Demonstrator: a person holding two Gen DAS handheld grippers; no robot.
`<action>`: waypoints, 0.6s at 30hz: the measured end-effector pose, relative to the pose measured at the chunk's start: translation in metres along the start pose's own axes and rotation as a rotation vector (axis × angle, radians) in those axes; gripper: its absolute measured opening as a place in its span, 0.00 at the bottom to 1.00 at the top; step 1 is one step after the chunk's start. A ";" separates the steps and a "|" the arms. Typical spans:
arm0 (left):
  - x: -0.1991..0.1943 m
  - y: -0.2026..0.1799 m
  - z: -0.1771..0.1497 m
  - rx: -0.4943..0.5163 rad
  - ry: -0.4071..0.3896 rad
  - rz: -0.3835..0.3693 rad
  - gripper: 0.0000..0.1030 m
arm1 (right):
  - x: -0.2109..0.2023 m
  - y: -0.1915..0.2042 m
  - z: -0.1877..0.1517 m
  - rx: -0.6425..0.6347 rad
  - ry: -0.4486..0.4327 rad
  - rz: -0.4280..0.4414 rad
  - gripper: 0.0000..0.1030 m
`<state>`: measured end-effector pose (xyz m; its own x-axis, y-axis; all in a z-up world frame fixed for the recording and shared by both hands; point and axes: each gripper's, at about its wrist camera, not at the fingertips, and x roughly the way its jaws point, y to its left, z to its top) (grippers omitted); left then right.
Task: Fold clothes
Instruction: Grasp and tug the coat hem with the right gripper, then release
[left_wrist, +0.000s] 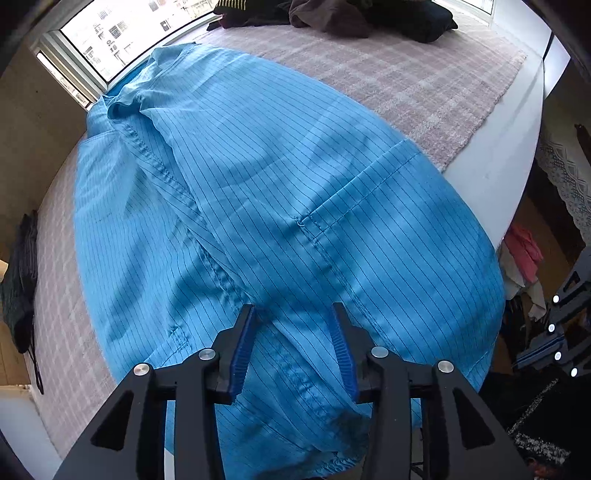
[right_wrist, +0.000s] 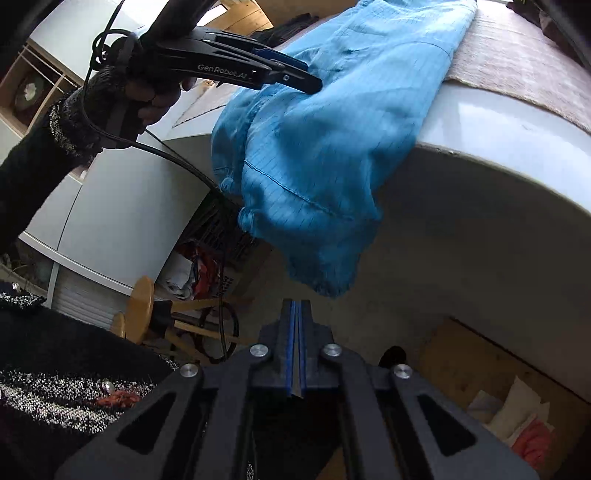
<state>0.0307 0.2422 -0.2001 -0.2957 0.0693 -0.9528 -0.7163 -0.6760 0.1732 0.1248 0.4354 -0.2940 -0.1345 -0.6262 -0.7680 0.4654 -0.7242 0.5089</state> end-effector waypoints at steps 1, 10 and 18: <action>0.000 -0.001 -0.001 0.001 -0.001 0.001 0.39 | -0.002 -0.009 0.000 0.030 -0.011 -0.072 0.04; -0.016 -0.005 -0.012 0.014 -0.006 0.000 0.35 | 0.002 -0.025 0.044 0.067 -0.109 -0.084 0.46; -0.072 0.040 -0.095 -0.237 -0.100 -0.064 0.33 | 0.028 -0.025 0.051 0.129 0.039 -0.050 0.10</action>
<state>0.0832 0.1403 -0.1479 -0.3241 0.1822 -0.9283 -0.5712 -0.8199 0.0385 0.0653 0.4209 -0.3087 -0.1194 -0.5785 -0.8069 0.3422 -0.7869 0.5135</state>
